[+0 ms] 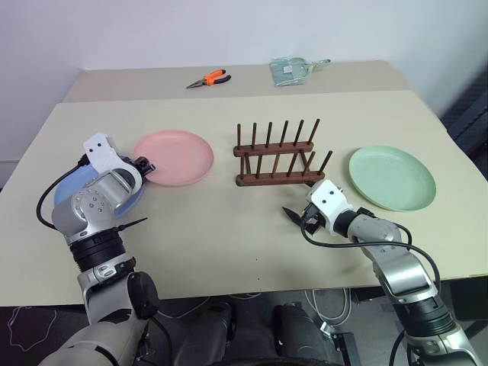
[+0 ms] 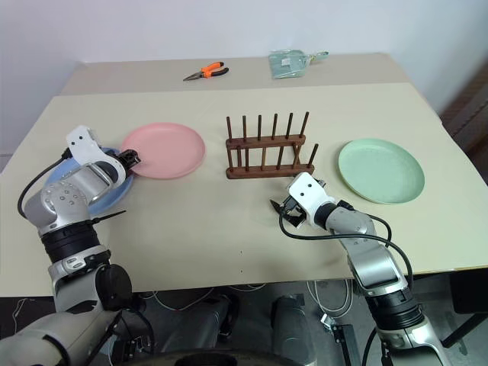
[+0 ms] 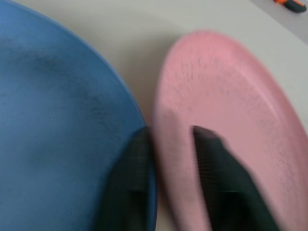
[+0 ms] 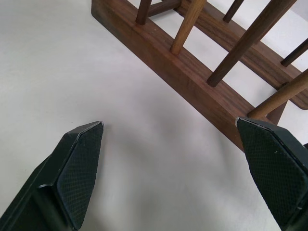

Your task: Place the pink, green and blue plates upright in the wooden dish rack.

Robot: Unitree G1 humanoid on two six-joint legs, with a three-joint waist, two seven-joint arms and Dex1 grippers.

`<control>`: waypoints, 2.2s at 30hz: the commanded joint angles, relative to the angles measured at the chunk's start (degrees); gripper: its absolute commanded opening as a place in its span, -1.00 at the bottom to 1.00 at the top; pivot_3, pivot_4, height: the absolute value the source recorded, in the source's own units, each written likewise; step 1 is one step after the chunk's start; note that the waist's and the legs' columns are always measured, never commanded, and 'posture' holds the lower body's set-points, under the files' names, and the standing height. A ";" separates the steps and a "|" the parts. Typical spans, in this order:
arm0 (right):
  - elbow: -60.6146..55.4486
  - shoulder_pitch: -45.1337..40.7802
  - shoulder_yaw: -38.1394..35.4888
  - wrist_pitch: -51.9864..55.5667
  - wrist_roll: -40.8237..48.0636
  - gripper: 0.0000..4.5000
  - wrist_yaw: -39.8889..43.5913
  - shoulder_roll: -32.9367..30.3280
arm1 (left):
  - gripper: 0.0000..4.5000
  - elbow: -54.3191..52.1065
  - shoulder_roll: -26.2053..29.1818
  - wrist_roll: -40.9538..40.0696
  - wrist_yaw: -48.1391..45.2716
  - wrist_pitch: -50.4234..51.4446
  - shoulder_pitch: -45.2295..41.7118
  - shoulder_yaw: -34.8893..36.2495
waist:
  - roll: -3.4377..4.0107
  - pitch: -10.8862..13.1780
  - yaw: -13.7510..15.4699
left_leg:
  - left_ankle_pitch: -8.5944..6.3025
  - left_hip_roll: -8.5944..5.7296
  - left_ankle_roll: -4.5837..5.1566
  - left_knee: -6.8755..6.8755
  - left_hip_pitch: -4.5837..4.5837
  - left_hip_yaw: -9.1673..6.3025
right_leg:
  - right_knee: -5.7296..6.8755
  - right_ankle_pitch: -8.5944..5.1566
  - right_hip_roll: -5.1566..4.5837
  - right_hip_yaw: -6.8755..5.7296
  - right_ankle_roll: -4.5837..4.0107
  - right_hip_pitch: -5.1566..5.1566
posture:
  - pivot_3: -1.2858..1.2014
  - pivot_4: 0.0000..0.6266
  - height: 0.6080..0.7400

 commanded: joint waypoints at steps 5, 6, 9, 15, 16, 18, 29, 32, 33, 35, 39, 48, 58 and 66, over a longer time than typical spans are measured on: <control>-2.83 -0.30 -1.45 -1.33 -0.38 1.00 -0.27 -0.55 | -0.99 -5.49 1.39 -2.32 -2.58 -1.60 0.05 -2.11 | -0.01 0.00 -0.01 | 0.01 0.00 -0.01 0.00 0.00 0.00 | 0.00 0.00 0.01 0.00 0.00 0.00 | 0.03 -0.52 0.68; -3.51 -0.54 -1.88 -1.00 -0.15 1.00 0.06 -1.02 | -0.99 -6.82 1.41 -2.61 -3.45 -2.66 -0.04 -2.68 | -0.02 0.01 -0.01 | 0.01 0.00 -0.02 0.00 0.00 0.00 | 0.00 0.00 0.01 0.00 0.00 0.00 | 0.03 -0.52 0.68; -7.58 -2.60 -4.83 0.61 3.03 1.00 2.45 -2.69 | -0.99 -10.22 1.96 -2.70 -5.55 -6.39 -1.62 -4.19 | -0.02 0.01 0.00 | 0.01 0.00 -0.02 0.00 -0.01 0.01 | 0.00 0.00 0.00 0.00 0.00 0.00 | 0.03 -0.52 0.68; -12.92 -11.80 -3.99 -4.66 -0.59 1.00 3.71 -6.19 | -0.99 -12.38 4.55 -2.11 -9.08 -10.65 -7.27 -10.14 | -0.03 0.02 -0.04 | 0.01 0.01 -0.02 -0.03 -0.02 0.01 | -0.01 0.00 -0.04 0.01 -0.01 -0.02 | 0.03 -0.52 0.68; -12.49 -13.87 -2.44 -6.51 -2.91 1.00 3.69 -6.78 | -0.99 -12.76 4.80 -1.95 -9.70 -10.59 -8.24 -11.84 | -0.03 0.02 -0.03 | 0.01 0.02 -0.02 -0.03 -0.02 0.01 | -0.02 0.00 -0.04 0.00 0.00 -0.01 | 0.03 -0.52 0.68; -10.40 -17.93 1.64 -10.90 -8.85 1.00 3.44 -7.76 | -0.99 -13.25 4.99 -1.32 -10.62 -10.34 -9.93 -15.43 | -0.03 0.02 0.01 | 0.02 0.01 -0.04 -0.03 -0.02 0.02 | -0.05 0.00 -0.04 -0.01 0.00 0.00 | 0.03 -0.52 0.68; 5.37 -26.21 12.37 -22.69 -27.96 0.89 -1.74 -5.59 | -1.00 -16.54 -4.20 -3.30 -8.16 -5.76 -13.29 -23.57 | -0.07 0.04 -0.15 | 0.25 0.01 -0.36 -0.10 -0.02 0.06 | -0.03 0.01 -0.01 0.06 -0.01 -0.07 | 0.03 -0.52 0.68; 7.07 -26.11 11.70 -23.23 -30.28 0.40 -2.90 -5.57 | -1.00 -17.69 -5.09 -3.52 -7.93 -4.47 -12.66 -24.11 | -0.07 0.04 -0.21 | 0.27 0.01 -0.38 -0.14 -0.02 0.08 | 0.00 0.01 0.02 0.10 -0.01 -0.13 | 0.03 -0.52 0.68; 7.35 -25.93 11.45 -23.46 -30.91 0.18 -3.18 -5.77 | -1.00 -17.93 -5.36 -3.83 -7.85 -4.12 -12.54 -23.93 | -0.07 0.04 -0.19 | 0.28 0.01 -0.39 -0.14 -0.02 0.09 | 0.01 0.01 0.02 0.11 -0.01 -0.14 | 0.03 -0.52 0.68; 7.55 -25.44 11.05 -23.95 -31.76 -0.29 -3.59 -6.02 | -1.00 -18.10 -5.90 -4.45 -7.58 -3.44 -12.44 -23.33 | -0.07 0.04 -0.12 | 0.28 0.01 -0.40 -0.14 -0.02 0.09 | 0.01 0.01 0.03 0.11 -0.01 -0.14 | 0.03 -0.52 0.68; 6.93 -24.50 10.24 -24.67 -32.77 -0.99 -4.24 -5.79 | -1.00 -18.03 -7.02 -5.81 -8.23 -3.58 -12.02 -22.00 | -0.07 0.04 -0.05 | 0.28 0.01 -0.41 -0.14 -0.02 0.09 | 0.01 0.01 0.04 0.11 -0.01 -0.13 | 0.03 -0.52 0.68; 1.22 -18.27 0.21 -22.34 -27.52 -1.00 -6.47 -5.21 | 0.29 -13.18 2.84 4.66 -12.60 -19.67 -10.85 -24.01 | -0.09 0.06 -0.34 | 0.29 0.01 -0.44 -0.16 -0.03 0.13 | 0.02 0.01 0.04 0.16 -0.02 -0.17 | 0.03 -0.52 0.68; -15.43 -16.28 -28.32 15.58 30.25 -1.00 -4.17 10.53 | 0.29 -18.68 16.16 10.05 -41.73 -40.79 8.42 -40.55 | -0.02 0.07 0.03 | 0.02 0.05 0.00 -0.23 -0.01 0.11 | -0.05 0.07 0.03 0.28 -0.16 -0.13 | 0.03 -0.52 0.68; -15.18 -14.57 -29.98 22.60 39.97 -1.00 -8.10 9.59 | 0.29 -24.96 14.89 3.51 -48.48 -37.40 13.05 -41.14 | 0.10 0.07 -0.38 | 0.03 0.14 0.03 -0.33 -0.02 0.15 | -0.05 0.05 -0.02 0.28 -0.25 -0.26 | 0.03 -0.52 0.68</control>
